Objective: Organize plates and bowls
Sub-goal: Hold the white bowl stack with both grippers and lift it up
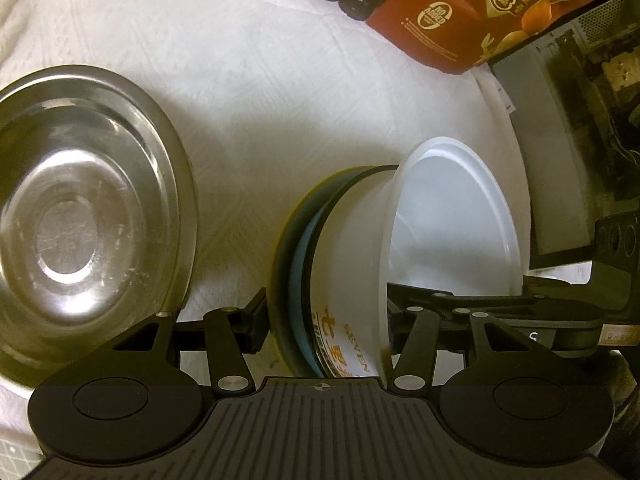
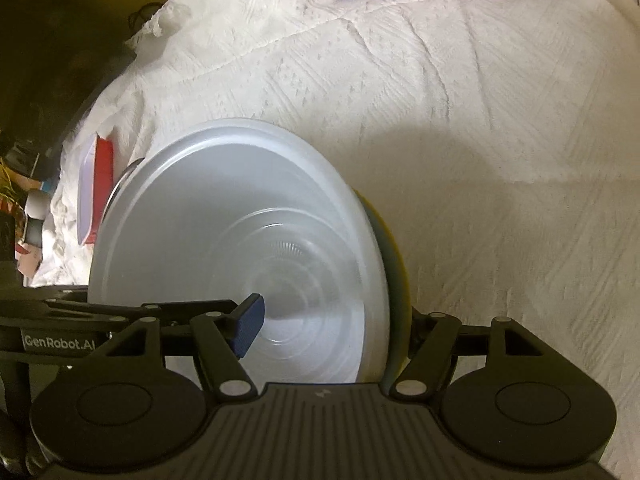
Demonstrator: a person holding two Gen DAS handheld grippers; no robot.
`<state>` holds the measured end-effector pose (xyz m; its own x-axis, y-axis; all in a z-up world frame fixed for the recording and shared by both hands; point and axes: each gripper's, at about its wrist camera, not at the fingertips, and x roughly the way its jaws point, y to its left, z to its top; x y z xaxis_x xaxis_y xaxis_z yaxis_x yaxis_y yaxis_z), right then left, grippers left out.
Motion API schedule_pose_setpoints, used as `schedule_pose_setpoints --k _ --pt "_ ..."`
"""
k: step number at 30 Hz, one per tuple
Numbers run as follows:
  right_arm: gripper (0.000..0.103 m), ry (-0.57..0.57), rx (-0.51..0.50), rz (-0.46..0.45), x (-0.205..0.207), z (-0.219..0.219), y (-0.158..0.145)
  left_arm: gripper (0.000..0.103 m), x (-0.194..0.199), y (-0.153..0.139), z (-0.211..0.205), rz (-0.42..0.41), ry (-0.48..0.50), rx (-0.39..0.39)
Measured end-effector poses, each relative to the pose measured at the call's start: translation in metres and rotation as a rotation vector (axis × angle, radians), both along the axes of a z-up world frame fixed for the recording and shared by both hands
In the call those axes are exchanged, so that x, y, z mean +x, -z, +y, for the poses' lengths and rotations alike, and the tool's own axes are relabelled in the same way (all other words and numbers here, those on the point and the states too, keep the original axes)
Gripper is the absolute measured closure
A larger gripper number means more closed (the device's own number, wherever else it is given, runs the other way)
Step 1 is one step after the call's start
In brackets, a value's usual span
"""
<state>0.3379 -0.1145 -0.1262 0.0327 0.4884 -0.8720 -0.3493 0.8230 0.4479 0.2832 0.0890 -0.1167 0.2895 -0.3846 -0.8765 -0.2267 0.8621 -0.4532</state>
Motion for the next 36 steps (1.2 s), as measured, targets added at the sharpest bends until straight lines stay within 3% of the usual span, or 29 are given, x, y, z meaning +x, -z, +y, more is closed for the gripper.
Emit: schedule_pose_setpoints --k 24,36 --pt "0.038 0.019 0.005 0.054 -0.001 -0.001 0.003 0.046 -0.001 0.003 0.005 0.010 -0.042 -0.014" --pt "0.038 0.021 0.007 0.010 -0.005 0.006 -0.022 0.046 -0.008 -0.027 0.012 -0.064 -0.039 -0.011"
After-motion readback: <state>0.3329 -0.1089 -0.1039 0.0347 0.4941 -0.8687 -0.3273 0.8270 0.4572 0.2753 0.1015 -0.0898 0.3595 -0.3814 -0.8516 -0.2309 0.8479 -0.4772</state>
